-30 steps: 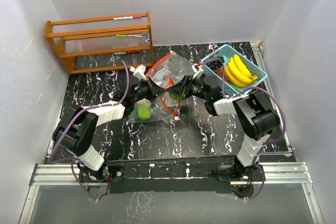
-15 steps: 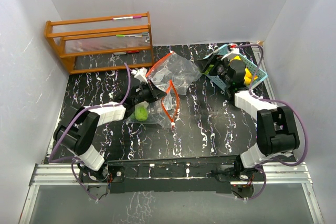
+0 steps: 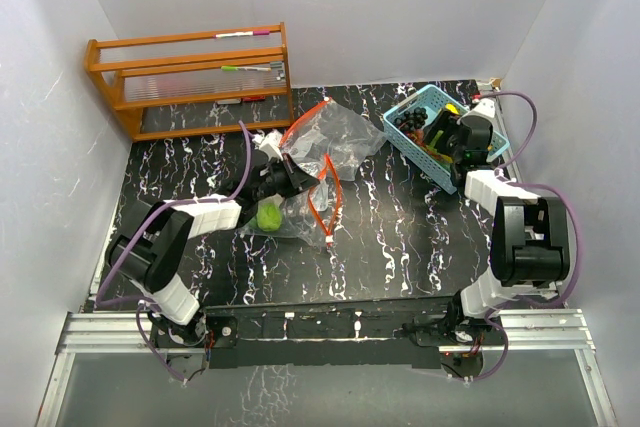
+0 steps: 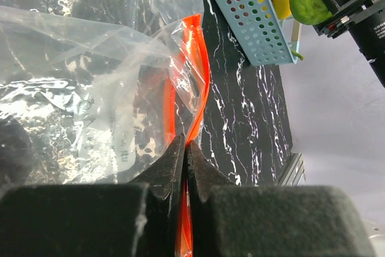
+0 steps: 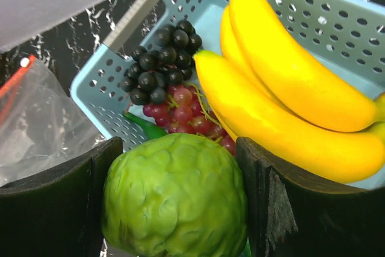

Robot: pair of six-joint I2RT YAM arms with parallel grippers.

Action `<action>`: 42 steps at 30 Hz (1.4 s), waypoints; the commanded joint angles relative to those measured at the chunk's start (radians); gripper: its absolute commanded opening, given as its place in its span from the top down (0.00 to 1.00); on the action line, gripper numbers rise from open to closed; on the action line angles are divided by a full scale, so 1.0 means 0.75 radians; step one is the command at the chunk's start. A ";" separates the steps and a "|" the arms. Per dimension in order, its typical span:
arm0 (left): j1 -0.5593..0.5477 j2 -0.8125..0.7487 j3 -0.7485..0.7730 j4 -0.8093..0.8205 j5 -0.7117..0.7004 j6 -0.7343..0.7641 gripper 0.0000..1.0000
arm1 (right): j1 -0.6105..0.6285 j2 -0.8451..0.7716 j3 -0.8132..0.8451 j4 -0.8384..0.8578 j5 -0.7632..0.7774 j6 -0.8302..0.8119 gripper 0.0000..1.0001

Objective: Open the zip-top bag and remove the fake food
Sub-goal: Place the fake vegetable in the bin.

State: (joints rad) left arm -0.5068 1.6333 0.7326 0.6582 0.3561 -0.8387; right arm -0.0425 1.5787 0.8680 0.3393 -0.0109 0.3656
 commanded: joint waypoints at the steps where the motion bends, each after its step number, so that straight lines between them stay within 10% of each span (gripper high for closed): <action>1: -0.008 0.004 0.006 0.019 0.034 -0.003 1.00 | -0.001 0.031 0.058 0.002 0.038 -0.047 0.91; 4: -0.011 0.009 0.005 0.018 0.035 -0.001 1.00 | 0.000 0.040 0.052 0.004 0.069 -0.058 0.87; 12: -0.018 0.026 0.031 0.016 0.049 -0.005 1.00 | -0.001 0.016 0.028 0.026 0.081 -0.085 0.27; 20: -0.027 0.028 0.033 0.016 0.057 -0.003 1.00 | 0.000 -0.032 0.017 0.032 0.030 -0.137 0.02; 30: -0.028 0.029 0.025 0.035 0.058 -0.010 1.00 | 0.064 -0.186 -0.033 0.093 -0.151 -0.108 0.04; 42: -0.041 -0.005 0.025 0.122 0.072 -0.095 1.00 | 0.509 -0.079 -0.101 0.295 -0.490 0.127 0.67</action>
State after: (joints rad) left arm -0.5327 1.6489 0.7330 0.6743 0.3843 -0.8661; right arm 0.3168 1.4872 0.8356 0.3855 -0.2436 0.3428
